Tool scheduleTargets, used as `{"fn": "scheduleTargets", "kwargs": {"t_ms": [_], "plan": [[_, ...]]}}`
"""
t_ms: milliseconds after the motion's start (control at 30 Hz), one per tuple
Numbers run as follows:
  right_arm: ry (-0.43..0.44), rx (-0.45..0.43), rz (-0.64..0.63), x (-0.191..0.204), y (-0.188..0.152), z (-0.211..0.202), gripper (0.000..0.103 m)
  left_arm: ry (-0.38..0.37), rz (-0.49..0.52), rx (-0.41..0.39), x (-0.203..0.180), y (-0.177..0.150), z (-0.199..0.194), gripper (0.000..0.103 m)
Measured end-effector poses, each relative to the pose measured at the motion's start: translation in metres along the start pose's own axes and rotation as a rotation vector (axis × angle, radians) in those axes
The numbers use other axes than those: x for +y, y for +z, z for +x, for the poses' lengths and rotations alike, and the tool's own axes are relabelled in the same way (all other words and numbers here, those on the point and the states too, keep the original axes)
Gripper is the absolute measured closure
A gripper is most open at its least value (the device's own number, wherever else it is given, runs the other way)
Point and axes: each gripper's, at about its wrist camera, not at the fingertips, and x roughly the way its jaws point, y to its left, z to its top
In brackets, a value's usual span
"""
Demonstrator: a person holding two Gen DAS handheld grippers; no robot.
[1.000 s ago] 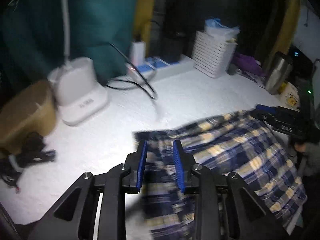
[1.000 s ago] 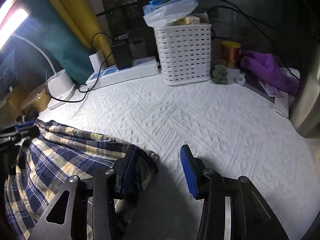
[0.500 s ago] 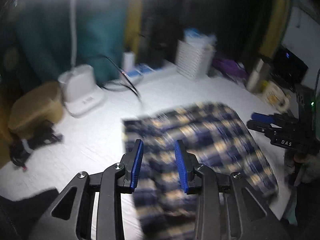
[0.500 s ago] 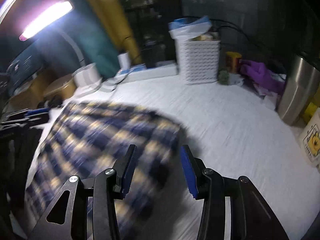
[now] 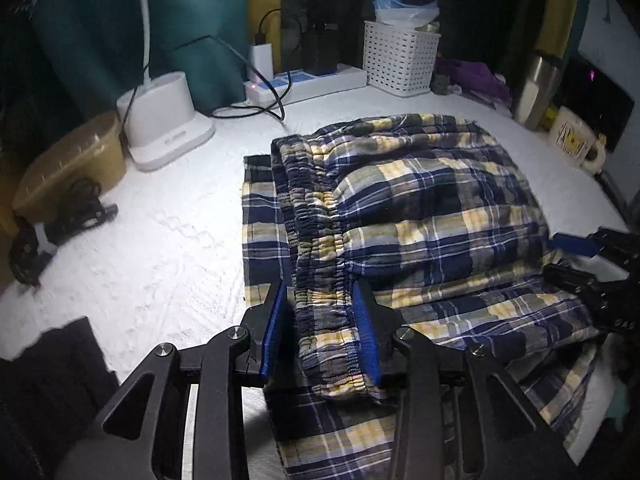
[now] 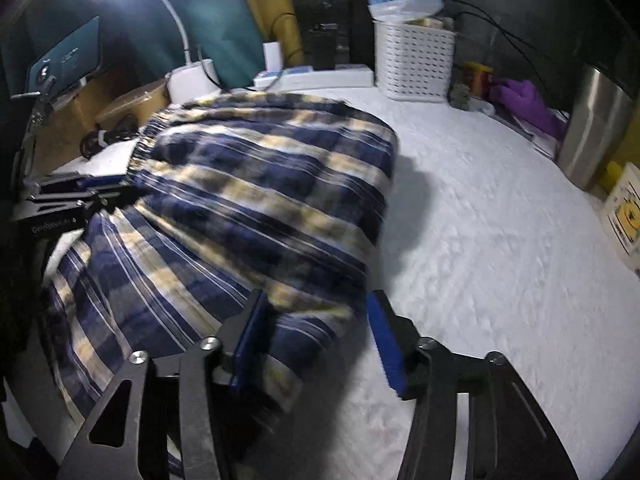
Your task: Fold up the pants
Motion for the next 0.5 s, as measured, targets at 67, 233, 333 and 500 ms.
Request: {"fn": "scheduleTargets", "kwargs": {"t_ms": [67,233,333,500], "plan": [[-0.005,-0.002,0.012,-0.005,-0.006,-0.005,0.047,0.023,0.015,0.002,-0.002,0.002,-0.002,0.068],[0.05,-0.014,0.099,-0.016,-0.022,-0.02,0.047,0.031,-0.009,0.004,-0.002,-0.001,-0.009,0.068],[0.086,-0.023,0.143,-0.017,-0.028,-0.025,0.047,0.018,-0.023,0.005,-0.002,-0.003,-0.016,0.068],[0.193,-0.028,0.157,-0.002,-0.035,-0.034,0.047,-0.005,-0.048,-0.001,0.0,-0.009,-0.031,0.067]]}}
